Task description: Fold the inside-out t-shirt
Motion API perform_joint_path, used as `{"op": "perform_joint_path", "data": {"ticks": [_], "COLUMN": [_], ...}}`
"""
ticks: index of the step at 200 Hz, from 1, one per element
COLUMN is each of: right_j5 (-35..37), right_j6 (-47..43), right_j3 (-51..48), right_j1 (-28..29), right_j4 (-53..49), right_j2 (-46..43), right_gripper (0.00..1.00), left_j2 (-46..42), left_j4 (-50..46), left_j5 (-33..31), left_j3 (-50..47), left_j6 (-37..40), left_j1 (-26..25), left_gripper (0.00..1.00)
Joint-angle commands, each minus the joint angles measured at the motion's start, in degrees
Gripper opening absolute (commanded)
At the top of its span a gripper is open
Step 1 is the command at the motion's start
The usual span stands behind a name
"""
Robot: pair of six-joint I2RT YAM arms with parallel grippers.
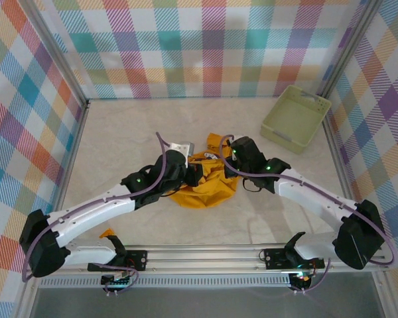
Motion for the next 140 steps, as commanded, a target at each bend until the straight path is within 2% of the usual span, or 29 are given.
{"op": "perform_joint_path", "data": {"ticks": [1,28,61,89,112,128,140], "right_j5": [1.5,1.3,-9.1,-16.0,-20.6,-24.1,-23.6], "right_j6": [-3.1,-4.2,-5.1,-4.5,-4.2,-3.1,-2.3], "right_j3": [-0.7,-0.7,-4.5,-7.5,-9.9,-10.8,-10.7], "right_j1": [-1.7,-1.7,-0.9,3.5,7.5,8.2,8.1], "right_j4": [0.7,-0.7,-0.1,1.4,5.6,9.9,12.1], "right_j2": [-0.9,-2.0,-10.2,-16.5,-16.3,-13.5,-10.5], "right_gripper": [0.00,0.00,0.27,0.39,0.41,0.41,0.39], "left_j2": [-2.5,-2.2,0.3,2.6,4.0,4.3,4.4], "left_j4": [-1.0,1.9,1.1,2.0,2.9,2.9,2.5], "left_j5": [3.0,7.0,5.9,6.6,7.5,7.8,7.8], "left_j3": [-0.5,-0.5,1.2,1.9,2.4,2.8,3.2], "left_j6": [3.2,3.7,2.8,1.7,1.5,1.5,1.5], "left_j1": [1.2,2.0,3.1,4.1,4.3,4.4,4.4], "left_gripper": [0.00,0.00,0.00,0.00,0.00,0.00,0.00]}}
